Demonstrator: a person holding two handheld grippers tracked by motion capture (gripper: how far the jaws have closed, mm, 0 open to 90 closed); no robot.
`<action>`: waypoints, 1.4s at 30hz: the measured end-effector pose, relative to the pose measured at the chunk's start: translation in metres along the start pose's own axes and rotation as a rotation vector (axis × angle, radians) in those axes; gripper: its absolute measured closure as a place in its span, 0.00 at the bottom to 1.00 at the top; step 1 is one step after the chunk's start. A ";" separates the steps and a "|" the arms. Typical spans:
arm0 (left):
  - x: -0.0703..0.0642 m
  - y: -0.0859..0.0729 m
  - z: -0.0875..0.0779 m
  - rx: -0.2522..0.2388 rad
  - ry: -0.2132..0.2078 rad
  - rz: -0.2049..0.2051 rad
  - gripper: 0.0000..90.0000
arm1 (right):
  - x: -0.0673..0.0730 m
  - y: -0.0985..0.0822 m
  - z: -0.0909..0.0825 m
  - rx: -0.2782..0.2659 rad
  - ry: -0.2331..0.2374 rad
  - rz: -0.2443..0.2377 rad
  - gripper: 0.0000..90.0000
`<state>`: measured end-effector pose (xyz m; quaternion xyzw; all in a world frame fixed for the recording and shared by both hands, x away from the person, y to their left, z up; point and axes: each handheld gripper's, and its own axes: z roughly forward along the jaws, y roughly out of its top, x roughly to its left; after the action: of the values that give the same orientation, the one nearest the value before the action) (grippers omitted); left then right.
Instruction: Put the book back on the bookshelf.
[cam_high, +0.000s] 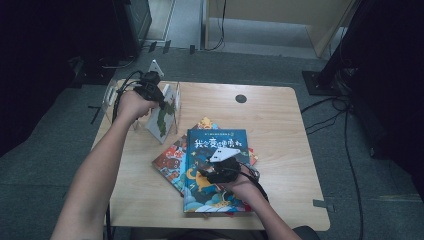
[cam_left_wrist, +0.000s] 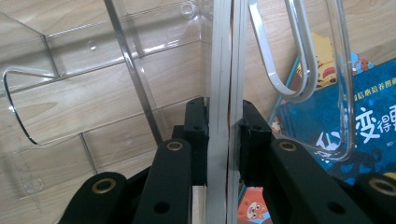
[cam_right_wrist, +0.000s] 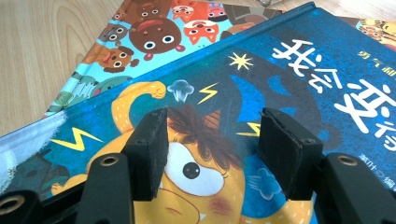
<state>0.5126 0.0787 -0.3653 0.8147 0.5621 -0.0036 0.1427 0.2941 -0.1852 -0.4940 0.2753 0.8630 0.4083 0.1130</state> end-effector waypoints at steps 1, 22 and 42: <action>0.000 0.000 0.000 0.000 0.000 0.000 0.87 | 0.000 0.000 0.000 0.000 0.000 0.000 0.48; -0.004 0.003 -0.008 -0.037 -0.013 0.022 0.84 | 0.000 0.000 0.000 0.001 0.001 0.009 0.49; 0.003 -0.004 -0.038 -0.139 -0.035 0.063 0.75 | -0.001 0.000 0.000 -0.001 0.001 0.010 0.49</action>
<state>0.5038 0.0916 -0.3301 0.8198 0.5326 0.0255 0.2090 0.2945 -0.1857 -0.4940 0.2792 0.8615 0.4095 0.1105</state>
